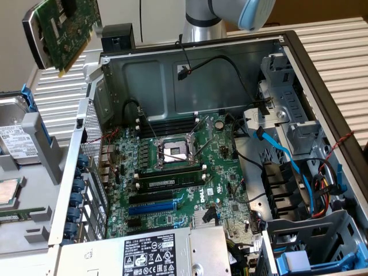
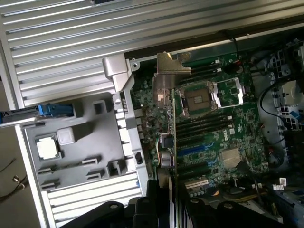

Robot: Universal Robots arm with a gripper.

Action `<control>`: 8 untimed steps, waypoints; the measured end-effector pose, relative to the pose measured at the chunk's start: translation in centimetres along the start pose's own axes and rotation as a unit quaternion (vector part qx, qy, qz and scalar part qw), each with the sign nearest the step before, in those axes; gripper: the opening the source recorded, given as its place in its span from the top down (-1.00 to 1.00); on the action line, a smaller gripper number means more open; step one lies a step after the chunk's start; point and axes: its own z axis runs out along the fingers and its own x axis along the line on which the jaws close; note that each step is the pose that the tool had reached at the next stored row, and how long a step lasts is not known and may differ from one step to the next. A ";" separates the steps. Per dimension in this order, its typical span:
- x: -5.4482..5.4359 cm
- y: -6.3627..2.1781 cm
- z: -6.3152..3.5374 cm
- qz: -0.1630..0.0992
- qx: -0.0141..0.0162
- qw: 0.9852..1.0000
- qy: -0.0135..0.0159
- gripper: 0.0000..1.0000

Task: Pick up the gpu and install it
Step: 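Pick up the gpu and move the gpu toward the slot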

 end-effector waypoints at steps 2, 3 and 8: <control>-0.9 0.19 -0.17 0.000 -0.001 1.000 0.000 0.46; -1.3 0.28 -0.18 0.000 -0.001 1.000 0.001 0.46; -3.6 0.72 -0.09 0.000 -0.002 1.000 0.002 0.46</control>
